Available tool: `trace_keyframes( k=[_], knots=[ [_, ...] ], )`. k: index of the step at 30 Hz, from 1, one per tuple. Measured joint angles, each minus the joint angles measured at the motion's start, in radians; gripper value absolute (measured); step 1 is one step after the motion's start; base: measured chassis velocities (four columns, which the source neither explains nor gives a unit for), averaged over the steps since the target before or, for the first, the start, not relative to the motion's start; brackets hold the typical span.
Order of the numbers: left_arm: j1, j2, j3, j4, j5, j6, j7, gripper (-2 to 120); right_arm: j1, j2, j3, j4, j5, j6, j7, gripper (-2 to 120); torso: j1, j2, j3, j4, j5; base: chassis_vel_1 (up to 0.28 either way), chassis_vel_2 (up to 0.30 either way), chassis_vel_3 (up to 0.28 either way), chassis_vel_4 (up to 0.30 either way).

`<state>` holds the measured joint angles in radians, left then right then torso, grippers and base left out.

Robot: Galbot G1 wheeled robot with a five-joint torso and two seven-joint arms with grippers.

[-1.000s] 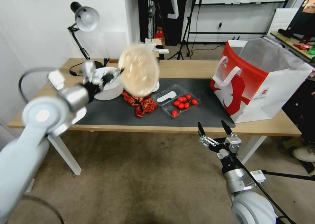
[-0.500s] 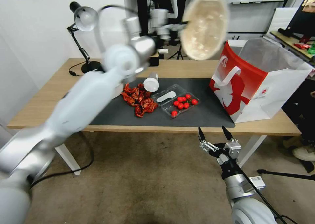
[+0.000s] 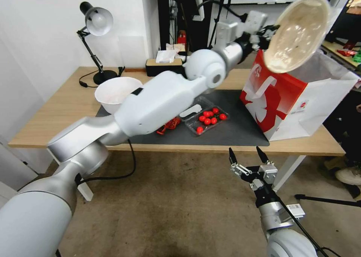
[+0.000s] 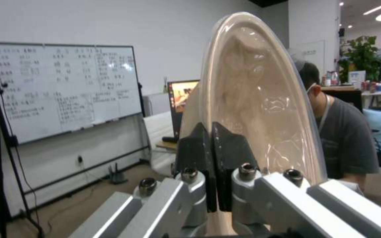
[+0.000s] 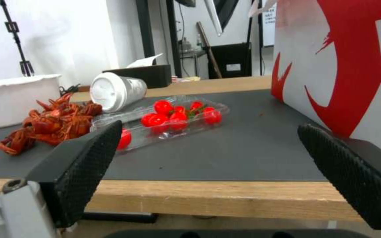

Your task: Pick up the trash from the table and place it into the takeout bag.

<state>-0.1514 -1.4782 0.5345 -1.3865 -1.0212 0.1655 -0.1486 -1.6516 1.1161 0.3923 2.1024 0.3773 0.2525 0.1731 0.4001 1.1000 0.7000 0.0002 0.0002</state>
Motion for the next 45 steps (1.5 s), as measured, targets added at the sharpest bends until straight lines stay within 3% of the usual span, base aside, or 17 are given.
trace_keyframes(
  k=[8, 10, 16, 18, 29, 30, 32, 34, 35, 37, 41, 43, 44, 45],
  knots=[
    [-0.013, -0.065, 0.029, 0.034, 0.057, -0.017, -0.046, 0, -0.01, 0.001, 0.015, -0.001, 0.003, 0.008, -0.001, 100, 0.0, 0.0, 0.0, -0.0004, -0.0001, 0.0, 0.0, 0.0, 0.0],
    [-0.006, -0.068, 0.078, 0.032, 0.139, -0.023, -0.039, 0, -0.015, 0.001, 0.021, 0.0, 0.004, 0.012, -0.002, 100, 0.0, 0.0, 0.0, -0.0002, -0.0001, 0.0, 0.0, 0.0, 0.0],
    [0.002, -0.05, 0.12, 0.026, 0.308, -0.019, -0.004, 0, -0.014, 0.001, 0.021, 0.0, 0.006, 0.015, -0.002, 100, 0.0, 0.0, 0.0, -0.0001, -0.0001, 0.0, 0.0, 0.0, 0.0],
    [0.002, -0.046, 0.121, 0.023, 0.317, -0.016, 0.002, 0, -0.014, 0.001, 0.021, -0.001, 0.006, 0.015, -0.002, 100, 0.0, 0.0, 0.0, -0.0002, -0.0002, 0.0, 0.0, 0.0, 0.0],
    [-0.012, -0.039, 0.105, 0.001, 0.31, 0.009, 0.012, 37, 0.002, 0.002, 0.014, -0.009, 0.008, 0.015, -0.002, 100, 0.0, 0.0, 0.0, -0.0003, -0.0002, 0.0, 0.0, 0.0, 0.0],
    [-0.012, -0.032, 0.1, -0.005, 0.305, 0.011, 0.011, 45, 0.001, 0.002, 0.013, -0.009, 0.008, 0.015, -0.002, 100, 0.0, 0.0, 0.0, -0.0003, -0.0002, 0.0, 0.0, 0.0, 0.0],
    [-0.012, -0.026, 0.096, -0.011, 0.299, 0.012, 0.01, 46, 0.001, 0.002, 0.013, -0.009, 0.008, 0.015, -0.002, 100, 0.0, 0.0, 0.0, -0.0003, -0.0002, 0.0, 0.0, 0.0, 0.0],
    [-0.011, -0.001, 0.084, -0.035, 0.281, 0.015, 0.007, 59, -0.002, 0.001, 0.013, -0.008, 0.008, 0.015, -0.002, 100, 0.0, 0.0, 0.0, -0.0003, -0.0003, 0.0, 0.0, 0.0, 0.0],
    [-0.011, -0.001, 0.084, -0.035, 0.281, 0.015, 0.007, 59, -0.002, 0.001, 0.013, -0.008, 0.008, 0.015, -0.002, 100, 0.0, 0.0, 0.0, -0.0003, -0.0003, 0.0, 0.0, 0.0, 0.0],
    [0.002, 0.041, 0.066, -0.066, 0.265, 0.016, 0.003, 71, -0.003, 0.001, 0.012, -0.008, 0.008, 0.015, -0.003, 100, 0.0, 0.0, 0.0, -0.0005, -0.0003, 0.0, 0.0, 0.0, 0.0],
    [0.037, 0.104, 0.031, -0.107, 0.261, 0.025, -0.007, 79, -0.005, 0.001, 0.012, -0.006, 0.008, 0.016, -0.003, 100, 0.0, 0.0, 0.0, -0.0005, -0.0003, 0.0, 0.0, 0.0, 0.0],
    [0.091, 0.185, -0.012, -0.163, 0.264, 0.039, -0.01, 89, -0.009, 0.0, 0.012, -0.003, 0.008, 0.016, -0.003, 100, 0.0, 0.0, 0.0, -0.0002, -0.0006, 0.0, 0.0, 0.0, 0.0],
    [0.091, 0.185, -0.012, -0.163, 0.264, 0.039, -0.01, 89, -0.009, 0.0, 0.012, -0.003, 0.008, 0.016, -0.003, 100, 0.0, 0.0, 0.0, -0.0002, -0.0006, 0.0, 0.0, 0.0, 0.0],
    [0.14, 0.247, -0.047, -0.212, 0.268, 0.054, -0.01, 97, -0.012, 0.0, 0.013, -0.001, 0.009, 0.017, -0.003, 100, 0.0, 0.0, 0.0, -0.0001, -0.0006, 0.0, 0.0, 0.0, 0.0]
  ],
)
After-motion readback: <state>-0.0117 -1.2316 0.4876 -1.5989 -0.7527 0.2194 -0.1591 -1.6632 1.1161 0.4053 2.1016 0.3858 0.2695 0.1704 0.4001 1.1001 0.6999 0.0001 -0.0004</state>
